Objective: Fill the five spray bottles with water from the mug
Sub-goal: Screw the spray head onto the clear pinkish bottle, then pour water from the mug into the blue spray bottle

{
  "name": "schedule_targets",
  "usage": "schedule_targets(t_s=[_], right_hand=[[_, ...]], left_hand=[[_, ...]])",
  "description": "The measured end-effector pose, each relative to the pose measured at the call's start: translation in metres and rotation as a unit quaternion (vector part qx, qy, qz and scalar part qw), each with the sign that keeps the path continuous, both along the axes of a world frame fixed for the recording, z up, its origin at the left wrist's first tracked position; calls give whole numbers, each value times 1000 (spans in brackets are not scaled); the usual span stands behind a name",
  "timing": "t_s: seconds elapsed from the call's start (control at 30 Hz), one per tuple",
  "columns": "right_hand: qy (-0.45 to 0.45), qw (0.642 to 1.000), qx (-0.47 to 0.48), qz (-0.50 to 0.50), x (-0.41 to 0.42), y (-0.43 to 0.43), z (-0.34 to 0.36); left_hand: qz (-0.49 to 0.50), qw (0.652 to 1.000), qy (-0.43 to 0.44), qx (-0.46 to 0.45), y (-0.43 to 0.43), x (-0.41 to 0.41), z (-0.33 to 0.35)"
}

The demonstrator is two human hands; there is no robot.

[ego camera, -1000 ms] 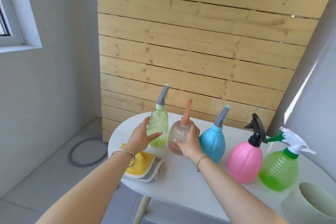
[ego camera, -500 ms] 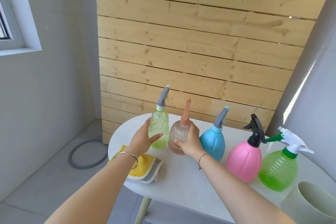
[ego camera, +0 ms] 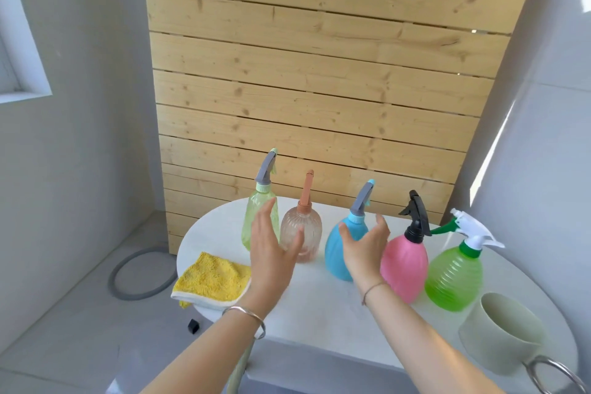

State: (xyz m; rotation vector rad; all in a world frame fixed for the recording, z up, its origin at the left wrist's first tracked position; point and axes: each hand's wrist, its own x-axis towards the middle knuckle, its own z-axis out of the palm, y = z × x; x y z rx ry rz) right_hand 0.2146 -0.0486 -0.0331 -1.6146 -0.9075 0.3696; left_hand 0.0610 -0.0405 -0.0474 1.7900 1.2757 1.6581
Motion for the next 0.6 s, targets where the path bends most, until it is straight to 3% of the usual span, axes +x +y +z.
schedule_targets(t_s=[0.1,0.3,0.4,0.5,0.6], right_hand=[[-13,997,-16,77,16,2,9],[-45,983,66,165,16,-50,48],[-2,977,106,183,12,-75,63],[93,963,127,220,9,-102,80],[94,957,113,250,9,-123,98]], left_hand=[[-79,997,15,-2,-12,18,4],[-189,963,106,-162,-43,29,20],[-248,947,71,-190,-65,31,38],[-248,950,45,-182,-92,33,53],[-248,951,17,-185,-112,31,66]])
